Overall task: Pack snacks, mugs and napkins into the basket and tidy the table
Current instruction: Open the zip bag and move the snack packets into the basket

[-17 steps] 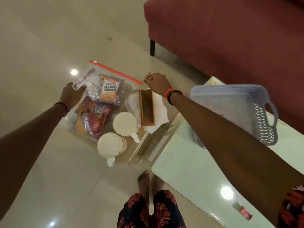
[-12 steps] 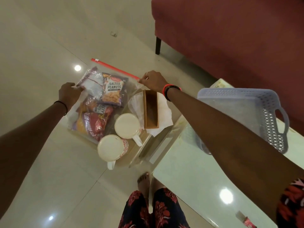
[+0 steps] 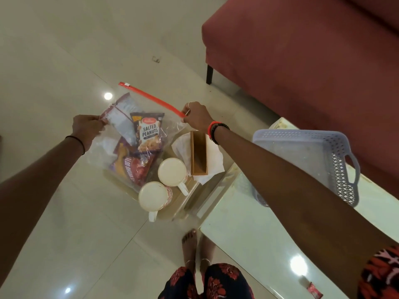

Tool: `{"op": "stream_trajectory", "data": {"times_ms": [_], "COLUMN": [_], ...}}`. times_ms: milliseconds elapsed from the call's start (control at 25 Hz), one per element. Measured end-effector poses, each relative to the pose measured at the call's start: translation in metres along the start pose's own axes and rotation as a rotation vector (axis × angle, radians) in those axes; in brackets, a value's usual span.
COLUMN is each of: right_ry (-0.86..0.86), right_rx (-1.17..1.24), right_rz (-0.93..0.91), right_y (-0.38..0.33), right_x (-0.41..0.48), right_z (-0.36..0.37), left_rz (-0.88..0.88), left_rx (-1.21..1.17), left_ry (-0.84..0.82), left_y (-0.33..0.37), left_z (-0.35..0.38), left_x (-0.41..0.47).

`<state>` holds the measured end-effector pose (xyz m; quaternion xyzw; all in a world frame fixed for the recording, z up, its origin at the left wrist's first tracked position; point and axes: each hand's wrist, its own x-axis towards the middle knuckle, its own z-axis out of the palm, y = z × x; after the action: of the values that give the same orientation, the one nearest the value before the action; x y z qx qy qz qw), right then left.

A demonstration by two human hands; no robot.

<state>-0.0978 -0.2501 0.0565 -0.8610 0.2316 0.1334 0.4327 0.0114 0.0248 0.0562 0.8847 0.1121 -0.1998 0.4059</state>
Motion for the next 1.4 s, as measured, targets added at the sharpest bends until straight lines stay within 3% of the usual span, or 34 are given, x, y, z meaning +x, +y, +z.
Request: {"op": "stream_trajectory", "data": {"times_ms": [240,600,920,1200,1400], "right_ry": [0.087,0.313,0.329,0.684,0.799], "right_rx": [0.114,0.235,0.29,0.444,0.481], "right_rz": [0.019,0.077,0.048,0.045,0.078], "right_y": [-0.028,-0.032,0.005,0.042,0.072], "right_x": [-0.055,-0.146,-0.246,-0.329,-0.382], "right_z": [-0.022,-0.085,-0.139,-0.195,-0.217], "left_rz": [0.087,0.488,0.757,0.883,0.902], "left_rx": [-0.086,0.017,0.129,0.151,0.106], "left_ry": [0.056,0.154,-0.002,-0.224,-0.354], "left_y": [0.039,0.127,0.192,0.206,0.192], "left_z": [-0.033,-0.043,0.001,0.077,0.126], "left_x": [-0.046,-0.138,-0.235,-0.318,-0.375]}}
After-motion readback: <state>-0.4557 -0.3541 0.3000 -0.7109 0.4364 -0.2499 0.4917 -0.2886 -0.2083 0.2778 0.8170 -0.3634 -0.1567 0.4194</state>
